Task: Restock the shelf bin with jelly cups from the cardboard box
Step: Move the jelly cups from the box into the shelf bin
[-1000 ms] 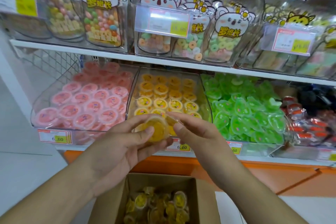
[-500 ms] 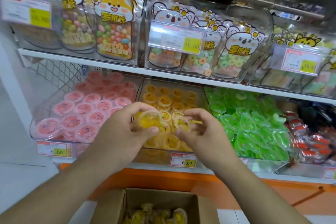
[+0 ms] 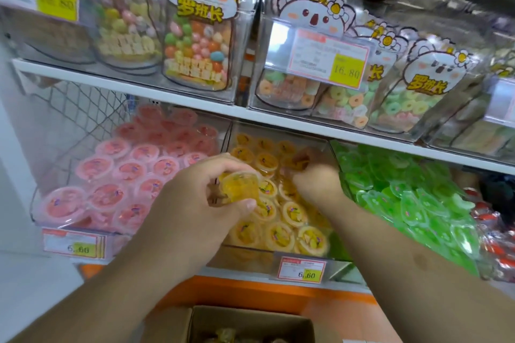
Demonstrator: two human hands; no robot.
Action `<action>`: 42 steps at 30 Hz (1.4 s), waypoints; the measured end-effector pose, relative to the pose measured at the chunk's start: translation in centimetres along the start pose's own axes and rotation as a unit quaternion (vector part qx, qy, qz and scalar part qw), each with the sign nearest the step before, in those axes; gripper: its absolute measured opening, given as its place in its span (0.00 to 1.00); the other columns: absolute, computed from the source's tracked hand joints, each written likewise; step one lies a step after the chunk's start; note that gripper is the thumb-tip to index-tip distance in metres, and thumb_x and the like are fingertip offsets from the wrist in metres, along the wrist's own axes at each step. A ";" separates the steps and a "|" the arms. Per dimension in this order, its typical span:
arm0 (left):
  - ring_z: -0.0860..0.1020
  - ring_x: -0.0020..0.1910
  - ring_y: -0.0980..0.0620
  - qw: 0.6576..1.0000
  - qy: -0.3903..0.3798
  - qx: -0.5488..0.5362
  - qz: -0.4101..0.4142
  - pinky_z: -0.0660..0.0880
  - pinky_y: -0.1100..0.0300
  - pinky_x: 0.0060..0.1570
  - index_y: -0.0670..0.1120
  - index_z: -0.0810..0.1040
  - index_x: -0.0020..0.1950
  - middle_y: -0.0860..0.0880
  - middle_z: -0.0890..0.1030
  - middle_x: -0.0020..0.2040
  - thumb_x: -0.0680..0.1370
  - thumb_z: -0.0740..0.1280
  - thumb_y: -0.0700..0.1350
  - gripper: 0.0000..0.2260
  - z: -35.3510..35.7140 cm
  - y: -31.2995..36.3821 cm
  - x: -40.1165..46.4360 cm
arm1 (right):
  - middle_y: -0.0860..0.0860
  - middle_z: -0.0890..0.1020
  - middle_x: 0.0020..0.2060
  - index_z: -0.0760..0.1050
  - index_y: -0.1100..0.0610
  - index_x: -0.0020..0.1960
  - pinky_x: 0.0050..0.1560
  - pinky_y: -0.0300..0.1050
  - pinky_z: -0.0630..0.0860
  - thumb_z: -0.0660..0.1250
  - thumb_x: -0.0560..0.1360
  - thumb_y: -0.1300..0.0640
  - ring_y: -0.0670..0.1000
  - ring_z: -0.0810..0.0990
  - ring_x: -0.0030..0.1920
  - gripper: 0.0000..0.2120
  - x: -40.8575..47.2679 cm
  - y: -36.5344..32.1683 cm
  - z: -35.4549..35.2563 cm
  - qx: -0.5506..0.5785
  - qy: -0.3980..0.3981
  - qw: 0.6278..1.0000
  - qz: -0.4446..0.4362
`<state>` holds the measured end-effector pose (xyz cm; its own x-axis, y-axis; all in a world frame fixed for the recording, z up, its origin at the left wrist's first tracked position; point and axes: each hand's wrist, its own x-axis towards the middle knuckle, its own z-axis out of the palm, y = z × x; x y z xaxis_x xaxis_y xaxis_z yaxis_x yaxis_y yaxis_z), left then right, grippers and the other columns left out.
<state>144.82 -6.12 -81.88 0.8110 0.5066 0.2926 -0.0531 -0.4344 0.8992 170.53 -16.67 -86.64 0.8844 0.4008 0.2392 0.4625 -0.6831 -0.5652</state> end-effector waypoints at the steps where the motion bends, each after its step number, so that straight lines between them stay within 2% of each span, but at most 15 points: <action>1: 0.80 0.53 0.70 1.000 -0.003 -0.007 -0.003 0.74 0.67 0.53 0.65 0.83 0.53 0.75 0.79 0.56 0.74 0.78 0.45 0.16 -0.1 0.0 0.0 | 0.51 0.84 0.50 0.81 0.53 0.52 0.50 0.44 0.77 0.82 0.68 0.48 0.53 0.82 0.51 0.17 -0.1 -0.1 0.0 0.000 0.003 1.000 -0.004; 5: 0.81 0.53 0.68 1.000 -0.008 -0.010 -0.009 0.77 0.65 0.53 0.66 0.83 0.53 0.74 0.80 0.56 0.74 0.78 0.45 0.16 -0.1 0.1 -0.2 | 0.51 0.84 0.51 0.83 0.53 0.53 0.54 0.46 0.79 0.80 0.71 0.48 0.53 0.82 0.52 0.15 -0.7 -0.6 -0.1 0.002 0.000 1.000 -0.009; 9: 0.82 0.51 0.67 1.000 -0.007 -0.012 -0.019 0.79 0.62 0.52 0.67 0.83 0.53 0.74 0.80 0.55 0.74 0.78 0.46 0.16 0.1 0.2 -0.2 | 0.52 0.84 0.60 0.82 0.51 0.62 0.59 0.45 0.79 0.75 0.76 0.49 0.55 0.83 0.58 0.16 -1.7 -1.3 -1.3 -0.015 -0.035 0.999 -0.011; 12: 0.82 0.50 0.67 0.999 -0.009 -0.041 -0.031 0.80 0.66 0.49 0.66 0.84 0.52 0.73 0.81 0.53 0.74 0.79 0.43 0.17 0.4 0.3 -0.1 | 0.50 0.83 0.64 0.80 0.49 0.67 0.62 0.40 0.74 0.72 0.78 0.54 0.55 0.81 0.64 0.18 -3.7 -2.0 -3.2 -0.014 -0.041 0.999 -0.024; 15: 0.83 0.53 0.63 0.995 -0.045 -0.082 -0.040 0.82 0.60 0.52 0.63 0.85 0.52 0.68 0.83 0.54 0.74 0.78 0.41 0.17 0.8 0.6 -0.1 | 0.46 0.85 0.58 0.82 0.46 0.63 0.54 0.35 0.76 0.70 0.77 0.63 0.50 0.83 0.57 0.18 -7.0 -2.6 -5.5 0.118 -0.076 0.989 -0.045; 17: 0.84 0.57 0.57 0.989 -0.095 -0.107 -0.047 0.82 0.52 0.56 0.61 0.85 0.53 0.61 0.85 0.57 0.74 0.78 0.39 0.17 1.2 0.9 -0.2 | 0.47 0.85 0.57 0.82 0.47 0.63 0.53 0.44 0.79 0.68 0.78 0.70 0.51 0.85 0.53 0.22 -9.8 -2.9 -7.0 0.283 -0.167 0.943 -0.044; 19: 0.85 0.57 0.54 0.979 -0.142 -0.135 -0.048 0.82 0.50 0.58 0.58 0.86 0.54 0.55 0.86 0.57 0.74 0.77 0.37 0.17 1.8 1.4 -0.6 | 0.49 0.85 0.61 0.80 0.49 0.67 0.54 0.51 0.80 0.65 0.80 0.71 0.56 0.85 0.56 0.23 -12.0 -2.7 -8.1 0.393 -0.242 0.887 -0.038; 21: 0.84 0.59 0.51 0.972 -0.168 -0.154 -0.050 0.81 0.49 0.60 0.55 0.86 0.55 0.52 0.86 0.59 0.74 0.77 0.36 0.17 2.3 1.8 -0.8 | 0.52 0.84 0.64 0.80 0.53 0.68 0.54 0.52 0.81 0.66 0.79 0.66 0.62 0.83 0.60 0.20 -13.0 -2.0 -8.7 0.450 -0.269 0.851 -0.030; 25: 0.83 0.62 0.47 0.963 -0.194 -0.179 -0.061 0.78 0.45 0.64 0.53 0.86 0.57 0.50 0.85 0.62 0.72 0.77 0.38 0.17 3.1 2.2 -1.1 | 0.62 0.83 0.61 0.80 0.63 0.66 0.56 0.54 0.81 0.69 0.80 0.63 0.61 0.82 0.56 0.15 -13.6 -0.9 -9.7 0.520 -0.278 0.808 0.005; 28: 0.84 0.60 0.48 0.964 -0.188 -0.177 -0.062 0.79 0.46 0.63 0.53 0.86 0.56 0.50 0.86 0.59 0.71 0.78 0.38 0.16 3.6 2.7 -1.4 | 0.63 0.85 0.56 0.81 0.65 0.63 0.52 0.51 0.83 0.68 0.80 0.67 0.61 0.84 0.52 0.12 -13.7 -0.5 -9.8 0.521 -0.243 0.818 0.019; 34: 0.86 0.53 0.51 0.981 -0.114 -0.140 -0.075 0.83 0.58 0.51 0.49 0.86 0.53 0.50 0.87 0.55 0.73 0.77 0.34 0.14 4.5 2.8 -1.3 | 0.60 0.87 0.43 0.84 0.59 0.54 0.47 0.48 0.84 0.69 0.82 0.63 0.56 0.87 0.43 0.05 -13.0 0.3 -10.5 0.450 -0.093 0.887 0.047; 36: 0.86 0.53 0.52 0.984 -0.098 -0.119 -0.093 0.83 0.54 0.54 0.48 0.84 0.53 0.50 0.88 0.53 0.72 0.79 0.36 0.12 4.8 2.4 -1.1 | 0.58 0.86 0.39 0.84 0.59 0.53 0.45 0.50 0.83 0.68 0.83 0.60 0.55 0.85 0.40 0.05 -12.6 0.8 -11.0 0.437 -0.074 0.895 0.051; 38: 0.86 0.52 0.49 0.985 -0.086 -0.096 -0.117 0.82 0.44 0.57 0.48 0.81 0.51 0.49 0.88 0.52 0.70 0.82 0.41 0.15 5.3 1.8 -0.7 | 0.55 0.83 0.34 0.83 0.59 0.50 0.41 0.50 0.80 0.68 0.83 0.59 0.54 0.83 0.36 0.06 -12.3 1.3 -11.5 0.433 -0.068 0.897 0.058; 40: 0.87 0.50 0.44 0.982 -0.076 -0.097 -0.144 0.80 0.36 0.57 0.46 0.77 0.52 0.47 0.88 0.52 0.68 0.84 0.44 0.20 5.9 1.3 0.0 | 0.54 0.81 0.30 0.82 0.60 0.47 0.38 0.50 0.78 0.68 0.83 0.59 0.55 0.82 0.34 0.08 -12.2 1.7 -11.9 0.427 -0.067 0.900 0.064; 42: 0.87 0.45 0.41 0.981 -0.074 -0.087 -0.155 0.81 0.34 0.54 0.45 0.73 0.51 0.45 0.87 0.50 0.69 0.83 0.42 0.20 6.6 1.1 0.8 | 0.53 0.80 0.29 0.81 0.60 0.45 0.35 0.47 0.78 0.68 0.83 0.59 0.55 0.82 0.34 0.08 -12.0 1.9 -12.2 0.425 -0.063 0.901 0.066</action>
<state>149.25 -11.17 -82.79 0.8792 0.4746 -0.0419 0.1205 -0.1364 0.9833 161.59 -30.25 -80.98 0.8892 0.4531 0.0632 0.0903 -0.0384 -0.9952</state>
